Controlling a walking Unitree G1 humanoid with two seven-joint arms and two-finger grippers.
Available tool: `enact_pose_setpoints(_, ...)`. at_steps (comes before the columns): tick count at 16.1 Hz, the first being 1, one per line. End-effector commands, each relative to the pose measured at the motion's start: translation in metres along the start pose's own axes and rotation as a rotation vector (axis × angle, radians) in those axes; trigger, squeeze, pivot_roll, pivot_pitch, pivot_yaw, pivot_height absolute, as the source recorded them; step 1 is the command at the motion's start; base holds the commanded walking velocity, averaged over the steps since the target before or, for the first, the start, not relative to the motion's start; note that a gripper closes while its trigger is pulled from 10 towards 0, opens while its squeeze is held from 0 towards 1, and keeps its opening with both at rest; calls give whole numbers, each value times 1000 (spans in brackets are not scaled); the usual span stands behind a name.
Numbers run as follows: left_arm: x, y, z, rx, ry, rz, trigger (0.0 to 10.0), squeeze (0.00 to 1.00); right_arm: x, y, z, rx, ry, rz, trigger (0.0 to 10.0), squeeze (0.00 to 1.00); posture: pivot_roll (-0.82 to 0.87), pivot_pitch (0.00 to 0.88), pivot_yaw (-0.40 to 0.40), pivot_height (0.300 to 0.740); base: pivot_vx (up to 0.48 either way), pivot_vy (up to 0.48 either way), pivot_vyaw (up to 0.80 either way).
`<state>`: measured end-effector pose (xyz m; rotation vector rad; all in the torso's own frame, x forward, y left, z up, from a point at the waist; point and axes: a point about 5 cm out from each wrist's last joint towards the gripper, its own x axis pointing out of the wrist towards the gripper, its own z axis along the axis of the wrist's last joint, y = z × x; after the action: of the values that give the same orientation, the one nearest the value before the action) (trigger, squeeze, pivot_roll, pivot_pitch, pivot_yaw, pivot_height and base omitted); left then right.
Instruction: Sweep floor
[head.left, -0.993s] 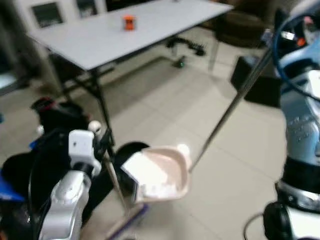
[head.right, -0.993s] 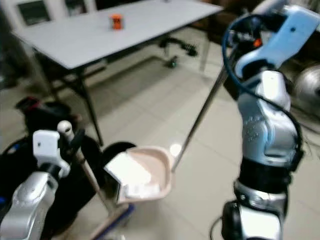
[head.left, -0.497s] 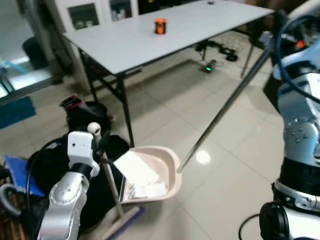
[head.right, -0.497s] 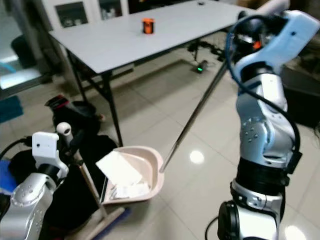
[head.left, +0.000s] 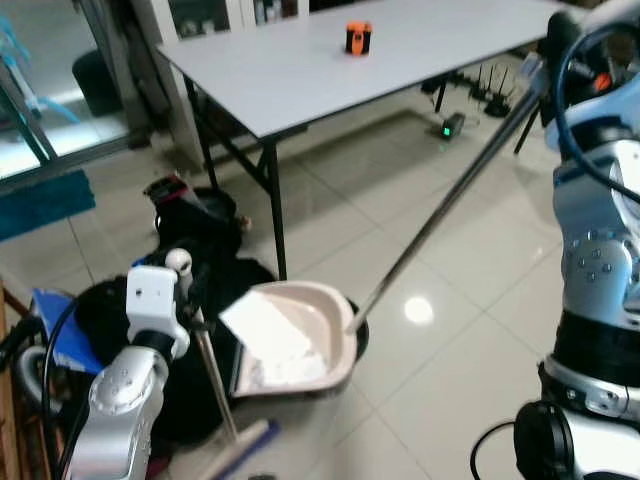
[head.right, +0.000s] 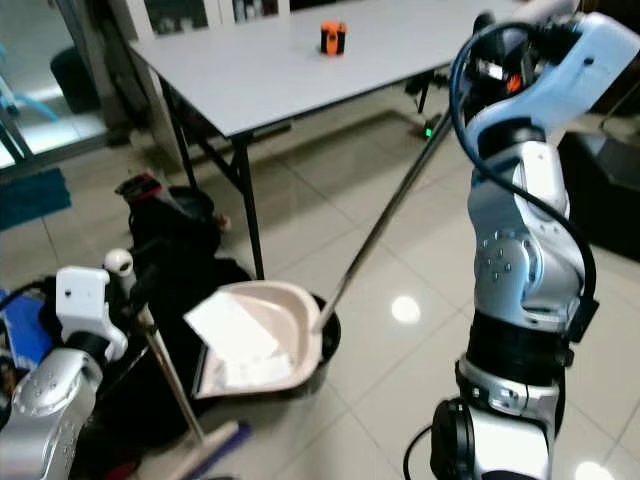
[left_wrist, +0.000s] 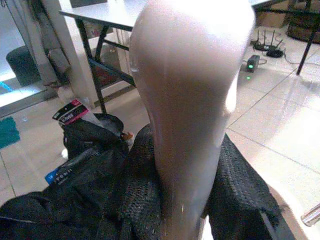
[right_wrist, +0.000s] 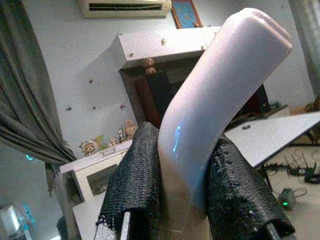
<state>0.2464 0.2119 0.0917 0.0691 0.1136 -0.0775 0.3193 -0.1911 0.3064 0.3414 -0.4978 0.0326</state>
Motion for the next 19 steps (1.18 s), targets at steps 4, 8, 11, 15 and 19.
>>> enact_pose_setpoints(4, 1, 4, 1, 6, -21, 12, 10000, 0, 1, -3, 8, -45, -79, -21, 10000, 0, 64, 0, 26, 740, 0, 0, 0)
enact_pose_setpoints(8, 3, 6, 2, -11, -45, 37, 10000, 0, 2, -11, 4, -69, -82, -63, 10000, 0, 53, 0, 13, 740, 0, 0, 0)
enact_pose_setpoints(11, 4, 8, 1, -9, -47, 38, 10000, 0, 3, -13, 1, -90, -87, -68, 10000, 0, 21, 0, 10, 740, 0, 0, 0)
enact_pose_setpoints(15, 4, 4, 1, -9, -50, 27, 10000, 0, 8, -10, 1, -137, -113, -34, 10000, 0, 11, 0, 14, 740, 0, 0, 0)
enact_pose_setpoints(19, 3, 2, 4, 0, -48, 23, 10000, 0, 16, 2, 0, -198, -153, 30, 10000, 0, 54, 0, 22, 740, 0, 0, 0)
